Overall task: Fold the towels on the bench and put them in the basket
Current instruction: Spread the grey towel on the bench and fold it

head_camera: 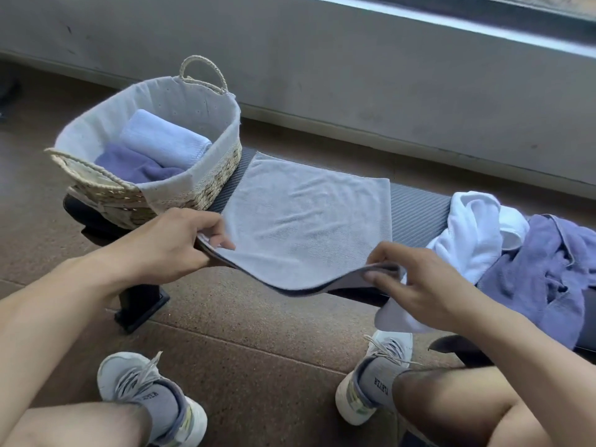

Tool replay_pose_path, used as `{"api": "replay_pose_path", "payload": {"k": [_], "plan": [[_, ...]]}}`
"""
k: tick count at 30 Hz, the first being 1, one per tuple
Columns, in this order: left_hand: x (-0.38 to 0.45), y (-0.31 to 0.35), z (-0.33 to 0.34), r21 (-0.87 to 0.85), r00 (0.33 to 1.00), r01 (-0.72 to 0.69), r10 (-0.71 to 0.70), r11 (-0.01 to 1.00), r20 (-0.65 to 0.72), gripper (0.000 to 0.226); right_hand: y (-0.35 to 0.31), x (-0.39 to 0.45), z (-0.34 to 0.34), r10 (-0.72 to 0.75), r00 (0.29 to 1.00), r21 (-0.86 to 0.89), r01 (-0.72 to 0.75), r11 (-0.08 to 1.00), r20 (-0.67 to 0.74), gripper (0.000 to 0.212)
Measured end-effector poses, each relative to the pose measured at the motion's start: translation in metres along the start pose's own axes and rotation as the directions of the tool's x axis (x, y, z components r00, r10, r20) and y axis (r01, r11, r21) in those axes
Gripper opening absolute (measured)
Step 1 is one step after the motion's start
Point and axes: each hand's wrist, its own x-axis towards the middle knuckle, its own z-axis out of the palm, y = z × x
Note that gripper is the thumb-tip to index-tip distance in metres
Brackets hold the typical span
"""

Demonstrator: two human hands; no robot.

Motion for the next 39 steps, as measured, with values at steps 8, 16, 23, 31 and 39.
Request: {"api": "replay_pose_path", "payload": {"k": [8, 16, 23, 31, 39], "plan": [[0.001, -0.004, -0.011, -0.423, 0.982, 0.148, -0.083, 0.894, 0.170, 0.049, 0.009, 0.013, -0.029, 0.248, 0.961, 0.482, -0.276, 0.831, 0.123, 0.040], [0.003, -0.008, -0.004, -0.523, 0.983, 0.175, -0.122, 0.834, 0.134, 0.040, 0.006, 0.013, -0.028, 0.325, 0.933, 0.465, -0.359, 0.809, 0.155, 0.031], [0.014, -0.011, 0.008, -0.450, 0.984, 0.159, -0.179, 0.879, -0.002, 0.058, 0.005, 0.023, -0.028, 0.395, 0.919, 0.504, -0.338, 0.795, -0.007, 0.056], [0.023, 0.000, 0.017, -0.715, 0.958, 0.173, -0.285, 0.678, -0.038, 0.032, 0.015, 0.027, -0.027, 0.428, 0.899, 0.387, -0.362, 0.848, -0.095, 0.035], [0.024, 0.002, 0.018, -0.727, 0.947, 0.170, -0.314, 0.665, -0.065, 0.003, 0.011, 0.025, -0.028, 0.433, 0.897, 0.430, -0.355, 0.830, -0.095, 0.030]]}}
